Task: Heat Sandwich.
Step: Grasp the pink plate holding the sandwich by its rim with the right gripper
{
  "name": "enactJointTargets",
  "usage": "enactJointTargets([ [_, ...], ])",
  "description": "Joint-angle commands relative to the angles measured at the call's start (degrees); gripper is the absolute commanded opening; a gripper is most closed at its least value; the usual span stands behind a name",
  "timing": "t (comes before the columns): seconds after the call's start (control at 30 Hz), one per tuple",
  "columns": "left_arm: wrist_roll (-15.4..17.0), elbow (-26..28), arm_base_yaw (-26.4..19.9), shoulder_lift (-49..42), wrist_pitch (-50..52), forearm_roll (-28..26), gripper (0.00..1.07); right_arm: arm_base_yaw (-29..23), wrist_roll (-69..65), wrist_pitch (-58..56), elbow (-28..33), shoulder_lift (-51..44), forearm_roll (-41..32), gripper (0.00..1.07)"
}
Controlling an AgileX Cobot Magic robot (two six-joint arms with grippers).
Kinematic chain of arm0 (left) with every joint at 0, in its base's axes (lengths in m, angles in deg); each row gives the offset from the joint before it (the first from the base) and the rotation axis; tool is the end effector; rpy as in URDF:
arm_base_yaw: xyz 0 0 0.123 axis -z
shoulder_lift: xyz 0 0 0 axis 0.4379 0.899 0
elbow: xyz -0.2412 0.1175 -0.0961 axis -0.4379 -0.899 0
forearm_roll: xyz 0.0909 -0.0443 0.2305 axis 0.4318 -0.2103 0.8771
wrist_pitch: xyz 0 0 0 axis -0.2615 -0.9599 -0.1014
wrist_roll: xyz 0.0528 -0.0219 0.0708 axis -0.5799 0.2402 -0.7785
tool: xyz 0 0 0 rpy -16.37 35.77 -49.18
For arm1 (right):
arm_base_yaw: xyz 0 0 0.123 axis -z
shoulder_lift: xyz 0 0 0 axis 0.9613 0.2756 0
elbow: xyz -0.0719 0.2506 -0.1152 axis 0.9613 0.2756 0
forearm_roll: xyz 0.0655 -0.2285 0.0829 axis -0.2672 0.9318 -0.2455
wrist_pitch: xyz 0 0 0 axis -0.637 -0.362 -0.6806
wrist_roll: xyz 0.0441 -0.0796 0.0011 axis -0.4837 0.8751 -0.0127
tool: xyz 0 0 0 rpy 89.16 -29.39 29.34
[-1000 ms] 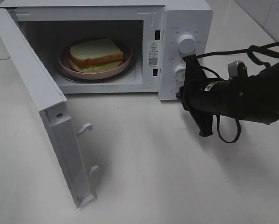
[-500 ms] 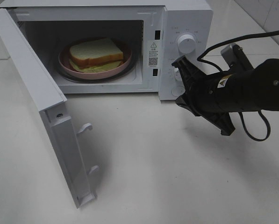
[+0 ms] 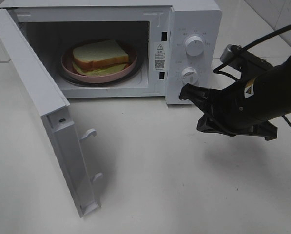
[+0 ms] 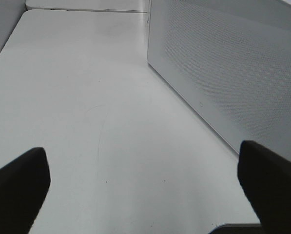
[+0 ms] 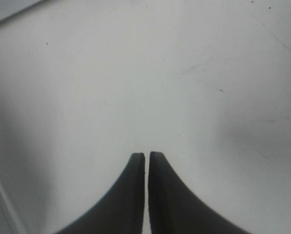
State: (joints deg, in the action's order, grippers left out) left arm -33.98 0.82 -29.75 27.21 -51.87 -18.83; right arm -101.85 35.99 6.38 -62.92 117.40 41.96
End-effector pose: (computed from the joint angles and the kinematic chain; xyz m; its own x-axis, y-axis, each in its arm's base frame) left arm -0.0084 -0.0099 0.2804 -0.4553 -0.0264 -0.8899 0.0269 0.9987 -0.0434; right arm 0.2460 0.1309 0.1900 -0.8347 0.3315 -0.4397 0.1339 0.8967 0.4219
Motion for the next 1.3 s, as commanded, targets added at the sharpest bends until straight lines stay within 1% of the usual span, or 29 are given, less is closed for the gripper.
enactJointTargets([
  [0.03, 0.23, -0.06, -0.17, -0.34, 0.69, -0.4, 0.98, 0.17, 9.28, -6.36, -2.29, -0.97, 0.0, 0.06],
  [0.07, 0.23, -0.06, -0.17, -0.34, 0.69, -0.4, 0.98, 0.17, 9.28, -6.36, -2.29, -0.97, 0.0, 0.06],
  [0.13, 0.23, -0.06, -0.17, -0.34, 0.69, -0.4, 0.98, 0.17, 17.36, -11.4, -4.41, -1.09, -0.97, 0.07],
  [0.2, 0.23, -0.06, -0.17, -0.34, 0.69, -0.4, 0.98, 0.17, 21.89, -15.53, -5.79, -1.09, -0.97, 0.07],
  [0.23, 0.23, -0.06, -0.17, -0.34, 0.69, -0.4, 0.98, 0.17, 21.89, -15.53, -5.79, -1.09, -0.97, 0.07],
  [0.3, 0.23, -0.06, -0.17, -0.34, 0.69, -0.4, 0.98, 0.17, 28.59, -19.6, -7.45, -1.09, -0.92, 0.08],
  [0.37, 0.23, -0.06, -0.17, -0.34, 0.69, -0.4, 0.98, 0.17, 34.38, -21.37, -8.19, -1.09, -0.97, 0.08],
  [0.4, 0.23, -0.06, -0.17, -0.34, 0.69, -0.4, 0.98, 0.17, 34.38, -21.37, -8.19, -1.09, -0.97, 0.08],
  [0.5, 0.23, -0.06, -0.17, -0.34, 0.69, -0.4, 0.98, 0.17, 45.21, -24.75, -9.22, -1.09, -0.97, 0.09],
  [0.57, 0.23, -0.06, -0.17, -0.34, 0.69, -0.4, 0.98, 0.17, 47.27, -25.21, -9.22, -1.09, -0.97, 0.09],
  [0.67, 0.23, -0.06, -0.17, -0.34, 0.69, -0.4, 0.98, 0.17, 58.5, -28.07, -9.22, -1.09, -0.97, 0.1],
  [0.73, 0.23, -0.06, -0.17, -0.34, 0.69, -0.4, 0.98, 0.17, 60.73, -28.59, -9.22, -1.09, -0.97, 0.1],
  [0.77, 0.23, -0.06, -0.17, -0.34, 0.69, -0.4, 0.98, 0.17, 65.66, -29.68, -9.22, -1.09, -0.97, 0.1],
  [0.87, 0.23, -0.06, -0.17, -0.34, 0.69, -0.4, 0.98, 0.17, 73.51, -31.05, -9.22, -1.09, -0.92, 0.1],
  [0.9, 0.23, -0.06, -0.17, -0.34, 0.69, -0.4, 0.98, 0.17, 73.51, -31.05, -9.22, -1.09, -0.92, 0.1],
  [0.93, 0.23, -0.06, -0.17, -0.34, 0.69, -0.4, 0.98, 0.17, 78.61, -31.51, -9.22, -1.09, -0.92, 0.1],
  [1.0, 0.23, -0.06, -0.17, -0.34, 0.69, -0.4, 0.98, 0.17, 84.22, -31.86, -9.22, -1.09, -0.97, 0.1],
  [1.07, 0.23, -0.06, -0.17, -0.34, 0.69, -0.4, 0.98, 0.17, 86.52, -31.97, -9.22, -1.09, -0.97, 0.1],
  [1.1, 0.23, -0.06, -0.17, -0.34, 0.69, -0.4, 0.98, 0.17, 92.02, -32.09, -9.22, -1.09, -0.92, 0.11],
  [1.2, 0.23, -0.06, -0.17, -0.34, 0.69, -0.4, 0.98, 0.17, 102.56, -32.03, -9.22, -1.09, -0.92, 0.12],
  [1.23, 0.23, -0.06, -0.17, -0.34, 0.69, -0.4, 0.98, 0.17, 102.56, -32.03, -9.22, -1.09, -0.92, 0.12],
  [1.27, 0.23, -0.06, -0.17, -0.34, 0.69, -0.4, 0.98, 0.17, 108.46, -32.03, -9.22, -1.09, -0.92, 0.12],
  [1.3, 0.23, -0.06, -0.17, -0.34, 0.69, -0.4, 0.98, 0.17, 111.15, -32.03, -9.22, -1.09, -0.92, 0.12],
])
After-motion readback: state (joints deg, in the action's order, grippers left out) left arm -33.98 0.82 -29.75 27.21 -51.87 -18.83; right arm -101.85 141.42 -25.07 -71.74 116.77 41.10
